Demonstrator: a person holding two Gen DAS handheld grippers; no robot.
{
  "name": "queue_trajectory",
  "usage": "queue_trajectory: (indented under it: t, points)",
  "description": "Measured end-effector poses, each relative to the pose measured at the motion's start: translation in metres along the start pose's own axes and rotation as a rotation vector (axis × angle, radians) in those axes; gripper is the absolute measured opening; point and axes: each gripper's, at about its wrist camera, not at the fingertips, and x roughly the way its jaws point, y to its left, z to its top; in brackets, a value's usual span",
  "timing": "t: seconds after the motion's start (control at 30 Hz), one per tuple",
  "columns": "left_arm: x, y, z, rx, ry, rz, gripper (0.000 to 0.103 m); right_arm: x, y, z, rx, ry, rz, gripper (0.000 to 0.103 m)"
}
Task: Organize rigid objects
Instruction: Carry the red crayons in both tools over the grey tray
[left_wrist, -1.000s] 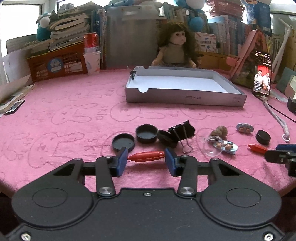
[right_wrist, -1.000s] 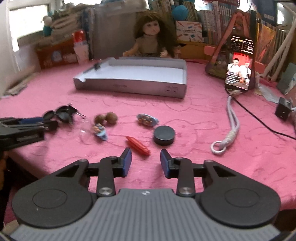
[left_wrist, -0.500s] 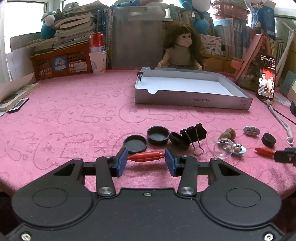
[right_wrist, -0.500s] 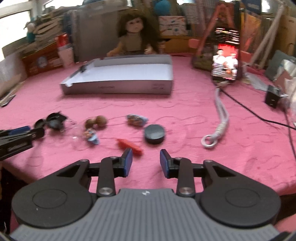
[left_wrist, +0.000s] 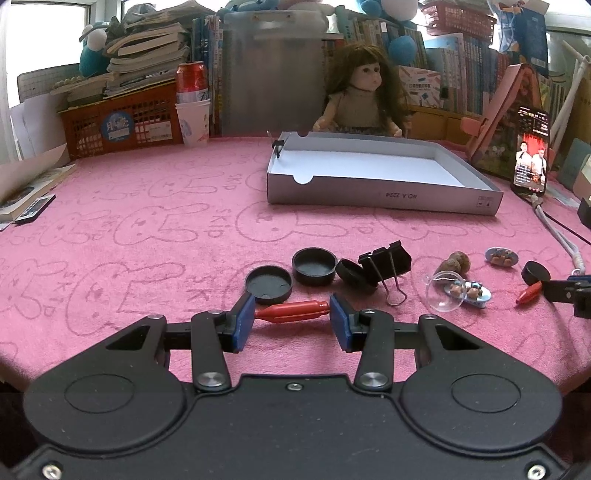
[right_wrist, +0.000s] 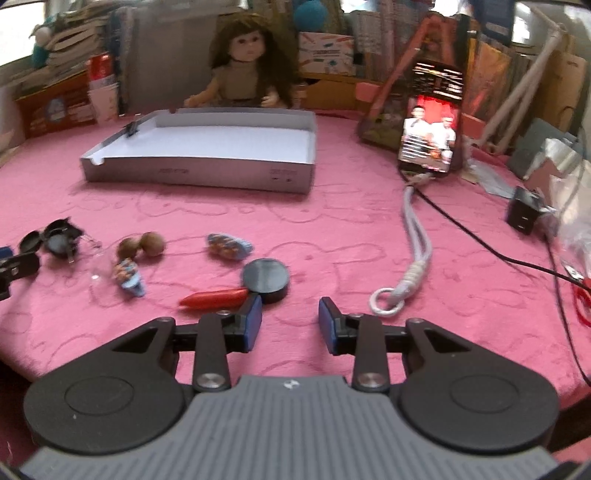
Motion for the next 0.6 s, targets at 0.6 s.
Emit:
queue_trajectory:
  t: [0.6]
  points:
    - [0.000, -0.003, 0.002, 0.006, -0.001, 0.008, 0.042, -0.003, 0.025, -0.008, -0.091, -0.090, 0.200, 0.067]
